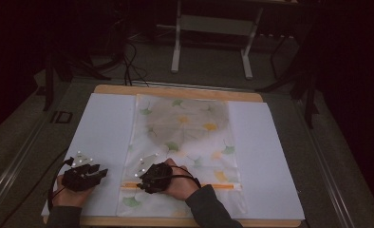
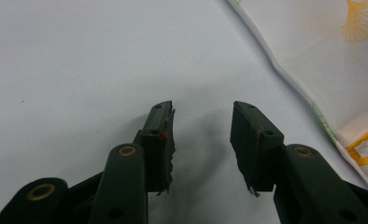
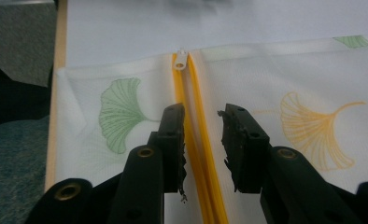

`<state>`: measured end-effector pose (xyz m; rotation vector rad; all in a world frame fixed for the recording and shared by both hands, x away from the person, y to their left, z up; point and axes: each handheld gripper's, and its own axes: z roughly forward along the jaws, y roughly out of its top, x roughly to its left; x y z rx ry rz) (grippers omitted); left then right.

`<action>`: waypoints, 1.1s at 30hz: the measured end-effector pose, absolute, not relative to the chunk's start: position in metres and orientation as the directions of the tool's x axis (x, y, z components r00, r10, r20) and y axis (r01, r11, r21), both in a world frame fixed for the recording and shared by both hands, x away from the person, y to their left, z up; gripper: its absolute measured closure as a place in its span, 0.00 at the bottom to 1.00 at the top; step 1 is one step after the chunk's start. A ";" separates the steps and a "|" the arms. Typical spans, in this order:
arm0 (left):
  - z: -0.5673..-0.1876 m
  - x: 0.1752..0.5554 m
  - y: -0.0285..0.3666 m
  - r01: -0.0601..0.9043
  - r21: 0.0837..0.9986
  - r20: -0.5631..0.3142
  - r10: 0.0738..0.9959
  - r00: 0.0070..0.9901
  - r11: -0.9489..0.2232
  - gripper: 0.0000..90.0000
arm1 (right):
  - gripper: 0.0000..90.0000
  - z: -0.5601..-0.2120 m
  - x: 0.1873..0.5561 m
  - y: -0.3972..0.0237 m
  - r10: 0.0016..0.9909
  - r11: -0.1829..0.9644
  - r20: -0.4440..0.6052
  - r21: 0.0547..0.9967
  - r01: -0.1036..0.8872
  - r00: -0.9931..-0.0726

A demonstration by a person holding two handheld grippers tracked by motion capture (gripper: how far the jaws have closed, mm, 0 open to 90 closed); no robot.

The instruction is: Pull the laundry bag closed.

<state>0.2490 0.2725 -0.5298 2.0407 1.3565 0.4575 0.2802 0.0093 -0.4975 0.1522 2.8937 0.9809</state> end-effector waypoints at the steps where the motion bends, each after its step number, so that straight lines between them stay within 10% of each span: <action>1: -0.530 0.249 0.272 0.689 0.675 -0.059 0.911 0.408 -0.264 0.66 | 0.76 -0.498 0.280 0.011 0.119 0.792 -0.049 0.607 0.065 -0.992; 33: -0.530 0.249 0.272 0.687 0.676 -0.060 0.909 0.412 -0.266 0.66 | 0.82 -0.514 0.282 0.057 0.073 0.818 -0.026 0.574 0.045 -0.997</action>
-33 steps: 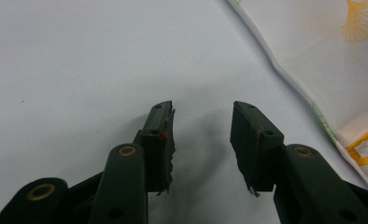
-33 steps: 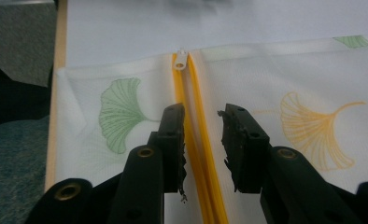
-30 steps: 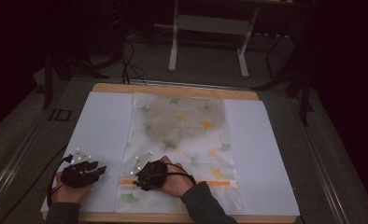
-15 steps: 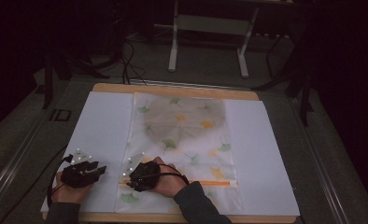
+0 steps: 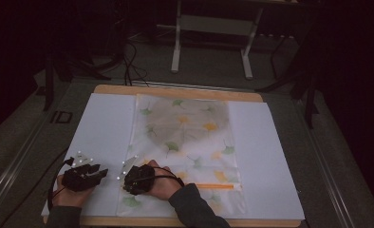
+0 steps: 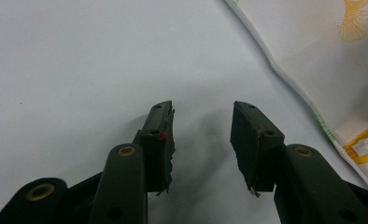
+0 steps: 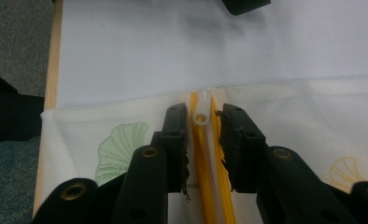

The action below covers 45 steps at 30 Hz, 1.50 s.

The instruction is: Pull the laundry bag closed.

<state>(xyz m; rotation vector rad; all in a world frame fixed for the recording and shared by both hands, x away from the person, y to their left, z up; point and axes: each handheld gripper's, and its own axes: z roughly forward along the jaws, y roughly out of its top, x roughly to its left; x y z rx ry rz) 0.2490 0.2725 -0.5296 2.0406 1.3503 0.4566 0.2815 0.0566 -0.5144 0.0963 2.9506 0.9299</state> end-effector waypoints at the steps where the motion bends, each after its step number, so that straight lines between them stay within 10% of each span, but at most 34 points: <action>1: -0.530 0.249 0.273 0.687 0.675 -0.059 0.909 0.412 -0.267 0.66 | 0.85 -0.514 0.282 0.057 0.073 0.820 -0.023 0.571 0.047 -0.997; 45: -0.522 0.240 0.264 0.678 0.678 -0.091 0.884 0.459 -0.282 0.66 | 0.93 -0.514 0.283 0.060 0.037 0.841 -0.044 0.540 0.008 -0.998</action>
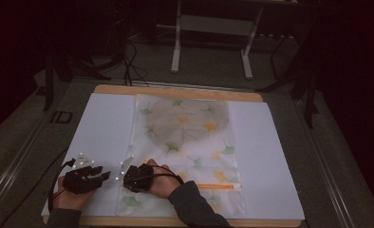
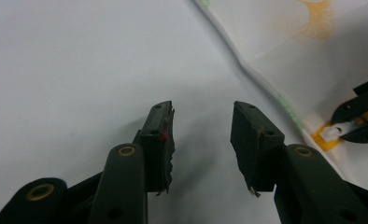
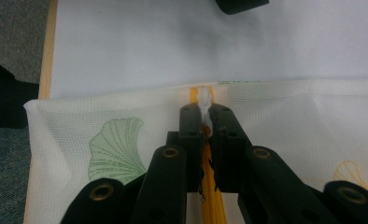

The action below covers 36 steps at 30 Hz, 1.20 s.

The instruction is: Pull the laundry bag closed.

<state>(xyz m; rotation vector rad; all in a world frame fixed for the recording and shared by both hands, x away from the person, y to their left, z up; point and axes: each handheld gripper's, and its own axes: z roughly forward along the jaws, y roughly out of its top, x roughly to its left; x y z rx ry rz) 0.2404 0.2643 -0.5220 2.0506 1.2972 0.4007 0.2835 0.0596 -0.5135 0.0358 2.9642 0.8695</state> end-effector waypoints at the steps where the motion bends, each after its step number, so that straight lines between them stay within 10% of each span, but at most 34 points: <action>1: -0.522 0.240 0.264 0.680 0.676 -0.101 0.879 0.467 -0.283 0.66 | 0.93 -0.513 0.283 0.059 0.037 0.841 -0.045 0.541 0.007 -0.998; 36: -0.527 0.230 0.241 0.747 0.606 -0.403 0.704 0.584 -0.273 0.68 | 0.93 -0.504 0.281 0.050 0.045 0.815 -0.071 0.580 -0.004 -0.996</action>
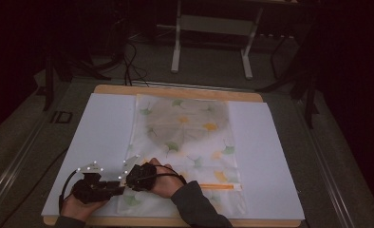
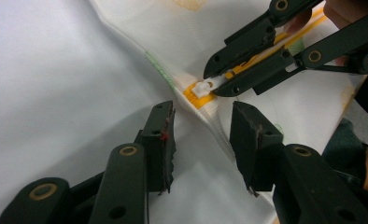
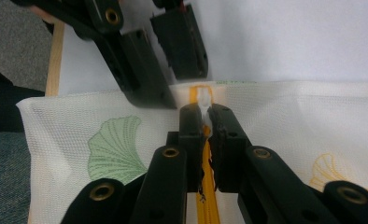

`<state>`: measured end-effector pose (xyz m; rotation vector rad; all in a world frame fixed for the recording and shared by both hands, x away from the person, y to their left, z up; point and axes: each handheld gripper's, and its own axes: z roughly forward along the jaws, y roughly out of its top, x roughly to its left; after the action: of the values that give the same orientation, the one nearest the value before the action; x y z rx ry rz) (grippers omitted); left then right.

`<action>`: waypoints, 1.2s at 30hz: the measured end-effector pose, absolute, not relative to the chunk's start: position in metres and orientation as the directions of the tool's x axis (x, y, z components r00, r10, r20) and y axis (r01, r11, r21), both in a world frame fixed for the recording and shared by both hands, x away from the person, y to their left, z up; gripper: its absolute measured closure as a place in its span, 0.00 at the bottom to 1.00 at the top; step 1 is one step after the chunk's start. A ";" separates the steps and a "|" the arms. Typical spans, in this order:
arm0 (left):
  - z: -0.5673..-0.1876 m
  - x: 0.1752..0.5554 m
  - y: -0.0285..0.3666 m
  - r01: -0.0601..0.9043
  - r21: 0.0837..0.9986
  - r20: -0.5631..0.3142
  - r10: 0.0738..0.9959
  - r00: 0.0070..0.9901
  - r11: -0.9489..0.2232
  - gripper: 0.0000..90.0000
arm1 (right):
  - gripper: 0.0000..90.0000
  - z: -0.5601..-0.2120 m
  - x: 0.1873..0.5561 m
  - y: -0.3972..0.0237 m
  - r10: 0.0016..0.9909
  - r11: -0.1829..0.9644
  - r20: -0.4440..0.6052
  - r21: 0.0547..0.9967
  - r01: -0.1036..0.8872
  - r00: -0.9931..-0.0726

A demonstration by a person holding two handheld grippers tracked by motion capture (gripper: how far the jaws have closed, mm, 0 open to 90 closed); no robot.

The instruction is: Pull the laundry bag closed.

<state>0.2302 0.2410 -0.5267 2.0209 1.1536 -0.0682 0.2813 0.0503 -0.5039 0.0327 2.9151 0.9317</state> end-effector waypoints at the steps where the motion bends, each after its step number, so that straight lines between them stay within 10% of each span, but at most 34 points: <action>1: -0.528 0.231 0.240 0.748 0.605 -0.408 0.701 0.585 -0.272 0.68 | 0.93 -0.503 0.281 0.050 0.044 0.814 -0.073 0.581 -0.006 -0.996; 36: -0.535 0.241 0.231 0.758 0.579 -0.464 0.644 0.608 -0.298 0.97 | 0.94 -0.498 0.283 0.042 0.025 0.811 -0.077 0.585 -0.025 -0.997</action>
<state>0.2415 0.2310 -0.5348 2.0302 1.1051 -0.1812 0.2825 0.0423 -0.4978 -0.0003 2.9117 0.9424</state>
